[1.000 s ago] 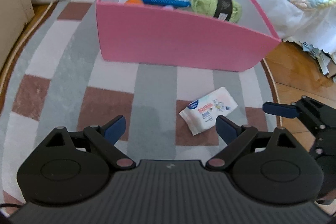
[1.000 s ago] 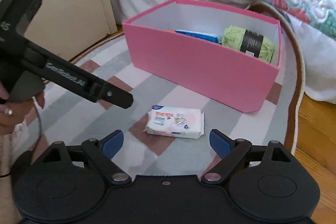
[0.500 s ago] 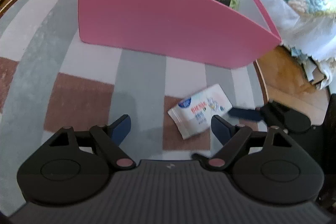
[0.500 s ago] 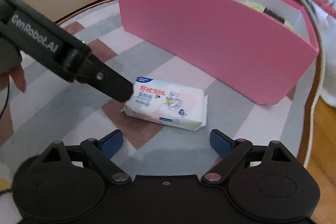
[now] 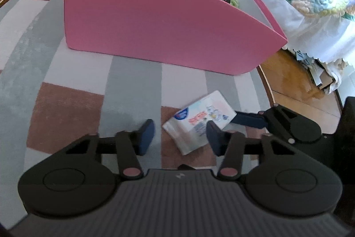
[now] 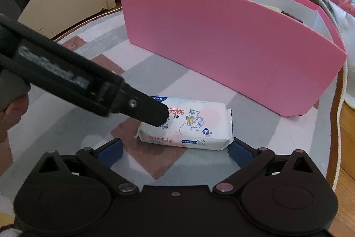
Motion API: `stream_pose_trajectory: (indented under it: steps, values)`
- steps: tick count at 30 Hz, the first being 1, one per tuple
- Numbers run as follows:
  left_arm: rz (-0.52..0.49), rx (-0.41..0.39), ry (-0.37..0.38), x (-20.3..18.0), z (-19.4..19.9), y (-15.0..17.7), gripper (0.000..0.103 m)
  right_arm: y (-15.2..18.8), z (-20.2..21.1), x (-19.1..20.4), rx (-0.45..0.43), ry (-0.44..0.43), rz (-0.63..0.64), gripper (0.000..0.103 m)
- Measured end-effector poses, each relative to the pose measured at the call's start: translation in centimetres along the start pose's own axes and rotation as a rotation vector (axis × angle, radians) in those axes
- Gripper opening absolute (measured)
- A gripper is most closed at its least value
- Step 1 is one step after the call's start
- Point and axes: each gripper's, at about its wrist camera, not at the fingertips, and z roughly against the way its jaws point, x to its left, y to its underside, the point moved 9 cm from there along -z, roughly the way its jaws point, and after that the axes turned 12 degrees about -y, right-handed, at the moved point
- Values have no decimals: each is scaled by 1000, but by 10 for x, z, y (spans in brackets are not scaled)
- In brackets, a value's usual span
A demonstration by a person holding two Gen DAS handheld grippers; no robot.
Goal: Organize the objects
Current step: 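Lower the left tool to the small white wipes pack and close on it, then lift the small wipes pack with the left tool and carry it into the box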
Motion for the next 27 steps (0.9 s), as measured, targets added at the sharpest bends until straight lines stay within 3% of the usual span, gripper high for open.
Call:
stream_pose_trajectory:
  steps: [2, 6, 17, 19, 23, 27]
  values:
    - [10, 21, 12, -1, -1, 2, 33, 1, 3, 5, -3, -3, -7, 89]
    - [25, 19, 14, 2, -1, 4, 28, 5, 9, 13, 3, 15, -17, 85]
    - [25, 14, 18, 5, -10, 11, 28, 24, 26, 13, 2, 14, -55, 84]
    - [24, 4, 22, 4, -12, 12, 28, 26, 29, 5, -16, 4, -81, 80]
    - [4, -17, 25, 1, -14, 16, 27, 25, 35, -6, -51, -22, -124, 58]
    - [32, 2, 40, 3, -15, 21, 27, 19, 32, 3, -45, -21, -127, 56]
